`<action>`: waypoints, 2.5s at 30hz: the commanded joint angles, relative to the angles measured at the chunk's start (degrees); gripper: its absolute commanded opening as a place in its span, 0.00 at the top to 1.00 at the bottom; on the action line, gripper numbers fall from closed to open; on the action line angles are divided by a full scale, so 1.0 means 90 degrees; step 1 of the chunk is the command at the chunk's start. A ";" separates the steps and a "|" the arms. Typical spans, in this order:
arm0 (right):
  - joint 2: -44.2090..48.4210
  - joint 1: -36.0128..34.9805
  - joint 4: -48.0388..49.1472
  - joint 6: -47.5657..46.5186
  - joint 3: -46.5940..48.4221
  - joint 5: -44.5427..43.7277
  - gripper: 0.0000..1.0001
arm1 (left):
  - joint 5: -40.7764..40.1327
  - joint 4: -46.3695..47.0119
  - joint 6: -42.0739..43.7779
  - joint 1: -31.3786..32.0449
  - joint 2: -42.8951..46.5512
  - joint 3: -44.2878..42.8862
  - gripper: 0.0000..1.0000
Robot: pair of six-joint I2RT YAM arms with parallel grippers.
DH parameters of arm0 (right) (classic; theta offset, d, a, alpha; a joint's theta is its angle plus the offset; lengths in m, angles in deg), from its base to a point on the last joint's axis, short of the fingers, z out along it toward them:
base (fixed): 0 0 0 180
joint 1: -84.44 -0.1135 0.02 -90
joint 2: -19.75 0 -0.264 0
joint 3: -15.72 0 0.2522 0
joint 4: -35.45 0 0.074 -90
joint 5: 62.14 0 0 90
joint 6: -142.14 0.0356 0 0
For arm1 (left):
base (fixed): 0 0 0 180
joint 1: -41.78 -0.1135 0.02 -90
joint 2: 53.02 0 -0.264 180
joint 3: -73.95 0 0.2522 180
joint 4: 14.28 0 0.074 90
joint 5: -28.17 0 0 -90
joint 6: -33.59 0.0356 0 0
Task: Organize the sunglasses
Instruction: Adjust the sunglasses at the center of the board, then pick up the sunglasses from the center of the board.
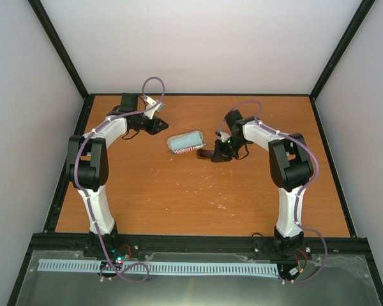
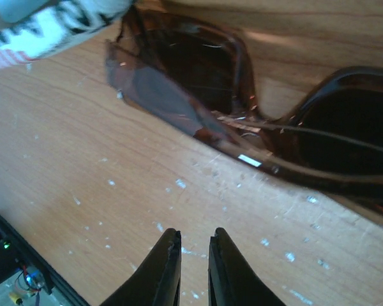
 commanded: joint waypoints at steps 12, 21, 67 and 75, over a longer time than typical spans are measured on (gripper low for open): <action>-0.0550 0.0463 -0.0164 0.0232 0.0282 -0.0881 0.82 | 0.0020 0.0125 0.0096 0.0025 0.0282 -0.0067 0.79; -0.0890 0.0751 -0.0074 0.0345 0.0783 -0.0834 0.70 | 0.0059 0.0177 0.0003 0.0025 0.0296 -0.0105 0.78; -0.0753 0.0276 0.0933 0.3522 0.0491 -0.0219 0.43 | 0.0275 0.0275 0.0204 -0.0081 0.0478 0.0140 0.78; -0.1036 0.0165 0.0493 0.3504 0.0546 -0.0216 0.47 | 0.0370 0.0310 0.0169 -0.0148 0.0441 0.0150 0.78</action>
